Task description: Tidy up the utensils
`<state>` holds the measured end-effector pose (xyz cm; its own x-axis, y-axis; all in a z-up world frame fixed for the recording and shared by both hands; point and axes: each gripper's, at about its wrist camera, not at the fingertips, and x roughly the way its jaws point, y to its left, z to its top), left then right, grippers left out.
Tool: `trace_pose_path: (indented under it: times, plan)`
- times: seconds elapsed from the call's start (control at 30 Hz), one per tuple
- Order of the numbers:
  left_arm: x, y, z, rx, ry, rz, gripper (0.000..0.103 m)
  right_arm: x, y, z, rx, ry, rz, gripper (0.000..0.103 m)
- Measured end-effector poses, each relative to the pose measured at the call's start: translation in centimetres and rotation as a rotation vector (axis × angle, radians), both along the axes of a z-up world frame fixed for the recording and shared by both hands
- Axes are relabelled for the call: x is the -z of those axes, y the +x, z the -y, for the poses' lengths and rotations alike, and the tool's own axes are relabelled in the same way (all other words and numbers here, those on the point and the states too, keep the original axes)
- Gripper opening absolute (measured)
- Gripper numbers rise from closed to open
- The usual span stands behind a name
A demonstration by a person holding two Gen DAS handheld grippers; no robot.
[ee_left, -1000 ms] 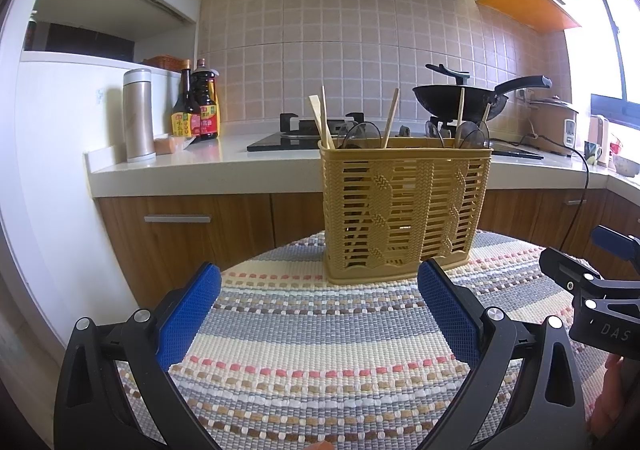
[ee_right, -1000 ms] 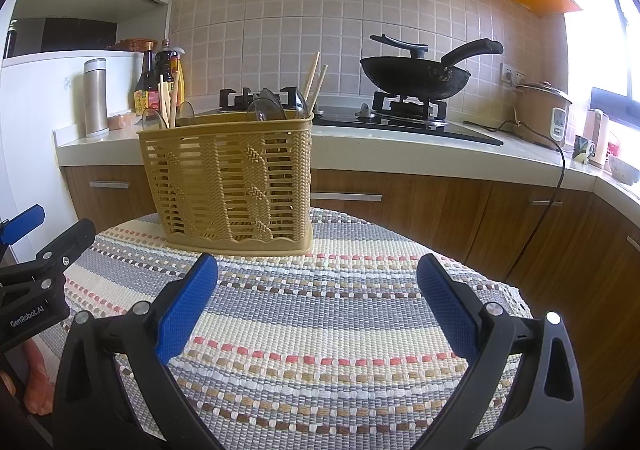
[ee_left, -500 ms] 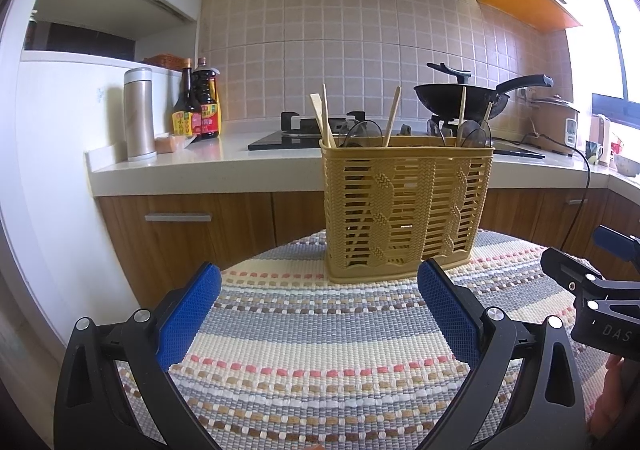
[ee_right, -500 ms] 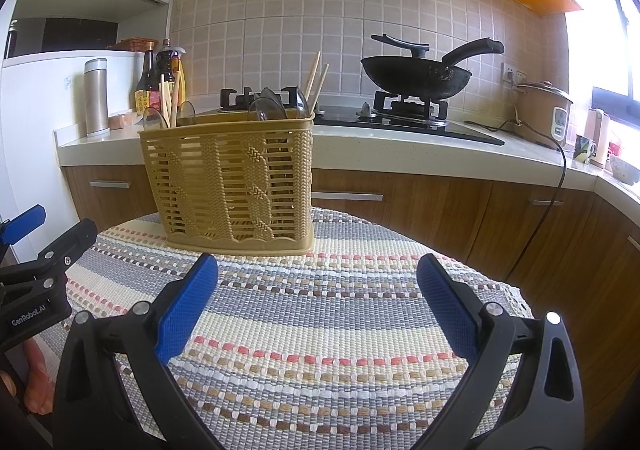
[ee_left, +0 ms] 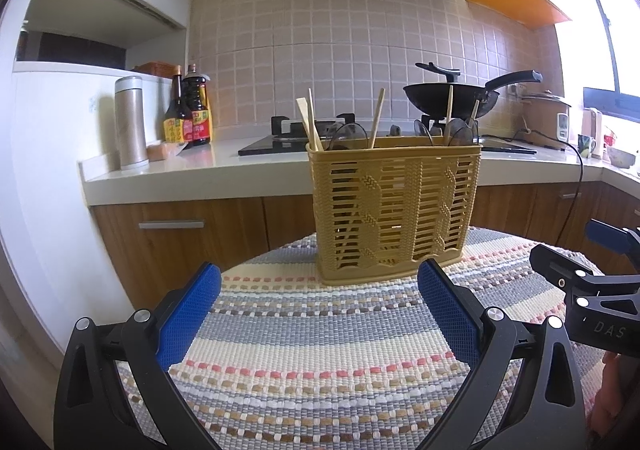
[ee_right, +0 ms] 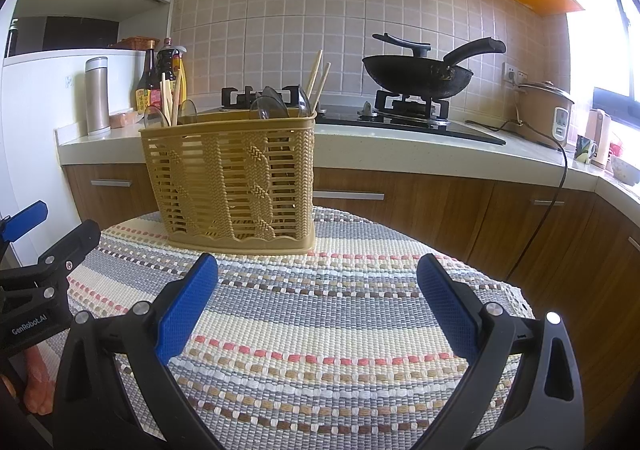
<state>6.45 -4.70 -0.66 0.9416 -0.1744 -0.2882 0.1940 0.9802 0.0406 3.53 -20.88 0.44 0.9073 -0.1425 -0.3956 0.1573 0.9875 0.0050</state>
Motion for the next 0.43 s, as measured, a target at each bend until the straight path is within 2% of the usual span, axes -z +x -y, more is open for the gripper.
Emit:
trace_pose_path:
  times: [0.17, 0.43]
  plan:
    - [-0.07, -0.06, -0.52, 0.003, -0.031, 0.004, 0.096, 0.01, -0.03, -0.01, 0.0, 0.0, 0.0, 0.095]
    - [-0.03, -0.1, -0.33, 0.017, -0.027, -0.004, 0.096, 0.09, 0.02, -0.01, -0.001, 0.001, -0.001, 0.095]
